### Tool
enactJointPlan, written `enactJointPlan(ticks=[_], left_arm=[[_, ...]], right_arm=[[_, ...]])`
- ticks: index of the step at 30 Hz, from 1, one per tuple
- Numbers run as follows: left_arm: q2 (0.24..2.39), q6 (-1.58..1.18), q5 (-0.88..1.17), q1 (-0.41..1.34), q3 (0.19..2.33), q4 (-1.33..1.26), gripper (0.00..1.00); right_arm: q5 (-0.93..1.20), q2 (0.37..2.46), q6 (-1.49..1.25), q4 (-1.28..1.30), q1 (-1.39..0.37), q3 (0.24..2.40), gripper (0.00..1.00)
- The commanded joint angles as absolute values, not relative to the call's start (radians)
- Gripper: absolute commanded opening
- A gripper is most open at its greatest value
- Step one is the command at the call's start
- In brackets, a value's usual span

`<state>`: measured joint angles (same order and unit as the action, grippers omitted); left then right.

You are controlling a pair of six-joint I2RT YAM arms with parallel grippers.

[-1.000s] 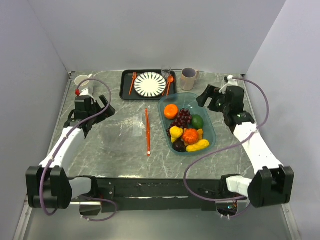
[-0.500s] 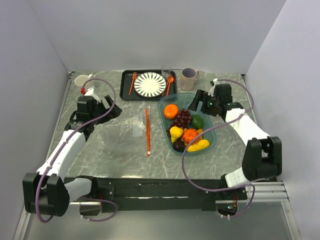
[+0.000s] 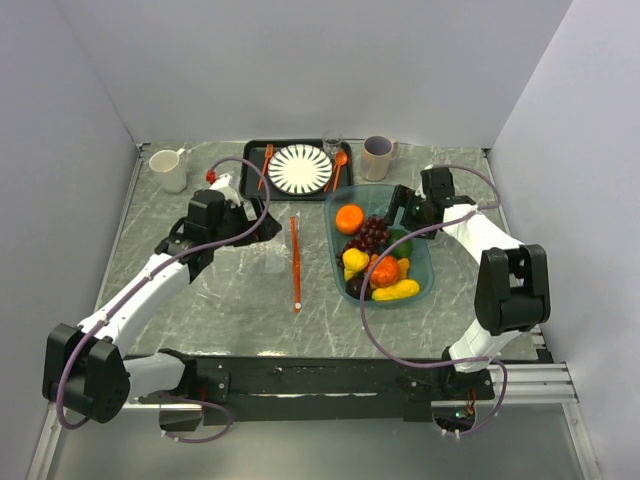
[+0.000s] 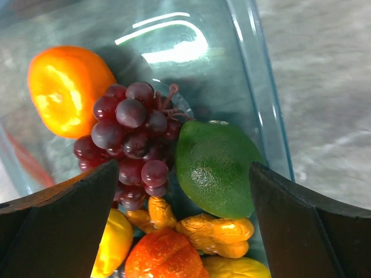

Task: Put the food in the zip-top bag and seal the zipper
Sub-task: Adjust the bin at the center of the board.

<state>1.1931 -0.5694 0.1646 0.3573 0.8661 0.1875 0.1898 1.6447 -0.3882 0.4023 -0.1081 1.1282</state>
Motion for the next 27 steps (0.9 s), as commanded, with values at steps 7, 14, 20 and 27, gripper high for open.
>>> enactJointPlan(ticks=[7, 14, 20, 27], left_arm=[[1.252, -0.583, 0.079, 0.483, 0.907, 0.153, 0.99], [1.452, -0.610, -0.161, 0.613, 1.008, 0.293, 0.99], [1.592, -0.643, -0.248, 0.649, 1.091, 0.360, 0.93], [1.738, -0.684, -0.362, 0.661, 1.219, 0.478, 0.74]], right_arm=[[0.012, 1.643, -0.362, 0.448, -0.040, 1.184, 1.00], [0.178, 1.484, -0.345, 0.404, -0.043, 1.146, 1.00], [0.259, 1.321, -0.356, 0.420, -0.061, 1.097, 1.00], [0.282, 1.207, -0.368, 0.450, -0.066, 1.052, 1.00]])
